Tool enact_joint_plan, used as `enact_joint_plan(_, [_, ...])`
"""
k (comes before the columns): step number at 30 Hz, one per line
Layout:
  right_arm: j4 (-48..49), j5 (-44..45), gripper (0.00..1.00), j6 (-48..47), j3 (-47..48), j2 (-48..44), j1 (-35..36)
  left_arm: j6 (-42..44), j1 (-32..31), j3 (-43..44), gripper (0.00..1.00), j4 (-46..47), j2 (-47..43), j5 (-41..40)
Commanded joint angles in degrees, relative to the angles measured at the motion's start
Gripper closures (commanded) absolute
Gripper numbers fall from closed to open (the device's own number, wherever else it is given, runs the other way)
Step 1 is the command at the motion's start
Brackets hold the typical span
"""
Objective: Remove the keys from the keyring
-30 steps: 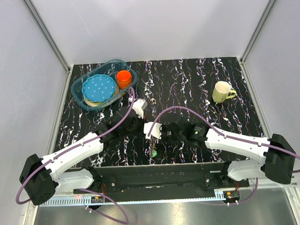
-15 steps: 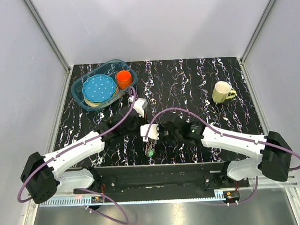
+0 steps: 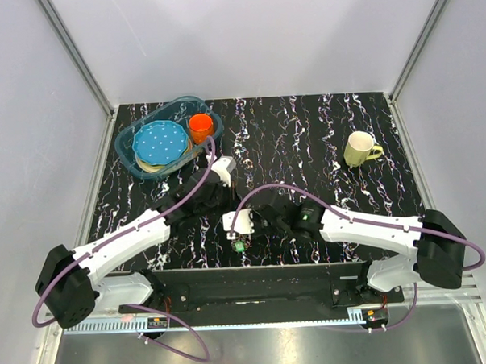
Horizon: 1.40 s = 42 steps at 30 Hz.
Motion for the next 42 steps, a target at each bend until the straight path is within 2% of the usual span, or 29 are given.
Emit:
enact_joint_plan(1, [-4.6,-6.5,1.0,2.7,-2.0,0.5,3.8,-1.9,2.6,2.8,1.0,6.8,-0.2,-5.1])
enact_joint_plan(13, [-1.1,-4.8,1.0,8.8,-4.3,-2.2,3.8,-3.3,3.1,1.1,1.0,7.2,-2.6,-2.7])
enact_joint_plan(28, [15.3,-5.0,1.0,17.4,-12.6,-11.1,3.8,-5.8,3.5,-0.7,1.0,9.4,-6.4,0.2])
enact_joint_plan(36, [21.1,-3.1,0.85,24.3,-15.9,-14.8,3.8,-7.1,3.5,-3.1,1.0,15.3,-9.5,2.1])
enact_joint_plan(38, [21.8,-1.9,0.87,25.8,-16.1,-16.0,3.8,-6.8,3.5,-3.6,1.0,16.5,-9.8,3.2])
enact_joint_plan(40, [22.6,-1.3,0.96,26.4,-16.5,-17.8,3.8,-6.5,3.5,-4.5,1.0,18.8,-9.9,4.4])
enact_joint_plan(42, [23.5,0.1,0.97,27.0,-17.3,-19.4,3.6,-6.5,3.6,-5.2,1.0,21.0,-10.3,5.6])
